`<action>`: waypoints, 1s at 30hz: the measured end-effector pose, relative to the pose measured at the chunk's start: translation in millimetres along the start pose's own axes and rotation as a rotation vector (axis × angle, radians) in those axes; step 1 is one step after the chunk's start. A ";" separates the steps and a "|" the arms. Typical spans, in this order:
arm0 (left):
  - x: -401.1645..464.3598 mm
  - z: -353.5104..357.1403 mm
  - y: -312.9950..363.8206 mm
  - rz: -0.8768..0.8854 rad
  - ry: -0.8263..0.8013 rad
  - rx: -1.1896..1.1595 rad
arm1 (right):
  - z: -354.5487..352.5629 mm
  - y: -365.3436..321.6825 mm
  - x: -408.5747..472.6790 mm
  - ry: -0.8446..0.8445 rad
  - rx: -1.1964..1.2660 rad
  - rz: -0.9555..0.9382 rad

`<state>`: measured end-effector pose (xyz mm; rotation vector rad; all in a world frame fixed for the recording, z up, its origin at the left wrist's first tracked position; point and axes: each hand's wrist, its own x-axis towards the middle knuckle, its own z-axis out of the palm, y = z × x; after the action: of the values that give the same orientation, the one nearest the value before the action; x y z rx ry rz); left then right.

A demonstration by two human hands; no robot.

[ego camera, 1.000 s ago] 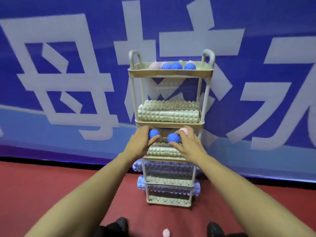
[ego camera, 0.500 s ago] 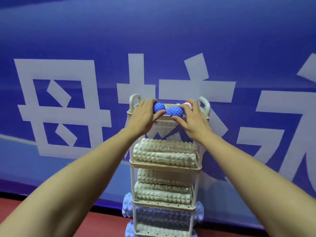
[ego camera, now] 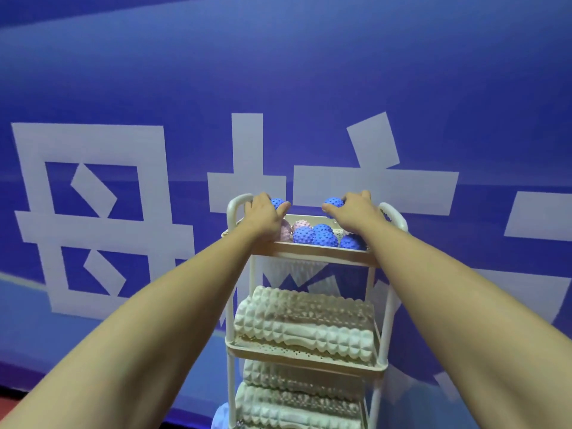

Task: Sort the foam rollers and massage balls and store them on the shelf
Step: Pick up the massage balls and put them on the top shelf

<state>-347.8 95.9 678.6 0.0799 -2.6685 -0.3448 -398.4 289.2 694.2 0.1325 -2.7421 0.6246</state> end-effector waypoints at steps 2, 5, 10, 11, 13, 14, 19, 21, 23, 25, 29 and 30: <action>9.1 4.2 -6.5 -0.038 -0.024 0.017 | 7.9 2.8 3.8 -0.058 0.029 0.036; 18.1 9.4 -14.3 -0.078 -0.041 0.057 | 14.8 7.6 7.6 -0.121 0.102 0.056; 24.2 14.6 -19.6 -0.280 0.001 -0.116 | 15.1 6.0 5.1 -0.157 0.158 0.014; 23.9 14.7 -19.9 -0.315 0.016 -0.151 | 15.6 4.9 4.4 -0.158 0.163 0.011; 21.7 17.9 -21.8 -0.358 -0.015 -0.183 | 17.2 3.9 1.5 -0.170 0.131 0.018; 21.4 18.7 -21.1 -0.362 -0.027 -0.176 | 16.9 4.1 1.1 -0.168 0.124 0.018; 18.8 16.1 -20.6 -0.251 0.045 -0.070 | 12.9 5.3 -4.8 0.037 0.241 -0.017; 15.2 13.4 -20.9 -0.152 0.004 -0.010 | 11.5 4.0 -10.5 0.198 0.260 -0.047; 12.4 12.1 -22.0 -0.088 -0.009 0.013 | 9.2 1.7 -15.5 0.285 0.261 -0.084; 9.5 11.2 -20.5 -0.036 0.014 0.048 | 4.9 -0.4 -20.5 0.300 0.246 -0.127; -0.5 11.8 -14.8 -0.026 0.132 0.153 | -0.9 -0.3 -31.3 0.213 0.126 -0.216; -2.5 12.3 -14.3 -0.034 0.157 0.156 | -2.1 0.2 -35.0 0.189 0.099 -0.231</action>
<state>-350.9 85.1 663.2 0.1930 -2.5366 -0.1341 -364.8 290.9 684.3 0.3865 -2.4690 0.6709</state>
